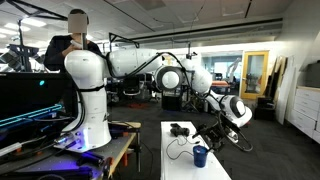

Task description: Remove the marker from the blue cup.

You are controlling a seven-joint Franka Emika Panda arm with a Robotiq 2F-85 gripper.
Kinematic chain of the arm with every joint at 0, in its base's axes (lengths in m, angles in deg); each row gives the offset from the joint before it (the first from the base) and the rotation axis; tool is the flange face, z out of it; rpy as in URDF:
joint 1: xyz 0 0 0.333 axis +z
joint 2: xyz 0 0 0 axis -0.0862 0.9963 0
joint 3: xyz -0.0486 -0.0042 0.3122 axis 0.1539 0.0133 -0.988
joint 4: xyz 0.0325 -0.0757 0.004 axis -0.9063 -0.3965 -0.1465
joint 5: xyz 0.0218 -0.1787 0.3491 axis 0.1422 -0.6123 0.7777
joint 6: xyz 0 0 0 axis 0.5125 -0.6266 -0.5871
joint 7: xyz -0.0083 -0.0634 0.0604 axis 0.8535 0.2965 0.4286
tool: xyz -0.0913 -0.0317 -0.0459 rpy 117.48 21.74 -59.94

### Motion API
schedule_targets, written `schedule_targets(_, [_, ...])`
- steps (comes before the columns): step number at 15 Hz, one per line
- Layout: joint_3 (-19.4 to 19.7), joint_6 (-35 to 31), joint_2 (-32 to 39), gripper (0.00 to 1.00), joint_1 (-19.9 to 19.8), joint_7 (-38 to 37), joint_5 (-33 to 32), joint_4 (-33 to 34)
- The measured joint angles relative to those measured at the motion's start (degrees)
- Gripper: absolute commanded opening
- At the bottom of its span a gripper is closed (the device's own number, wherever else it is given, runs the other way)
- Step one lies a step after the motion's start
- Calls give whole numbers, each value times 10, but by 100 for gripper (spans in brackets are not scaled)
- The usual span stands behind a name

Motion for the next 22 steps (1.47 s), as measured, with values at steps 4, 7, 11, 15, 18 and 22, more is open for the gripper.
schedule_targets(4, [0, -4, 0, 100, -1, -2, 0, -11])
schedule_targets(7, [0, -13, 0, 100, -2, -4, 0, -21])
schedule_targets(11, [1, -32, -4, 74, -4, -13, 0, -38])
schedule_targets(15, [5, -49, -7, 48, -6, -20, 0, -47])
schedule_targets(18, [7, -57, -8, 28, -7, -24, 0, -50])
schedule_targets(22, [10, -58, -8, 3, -7, -26, 0, -51])
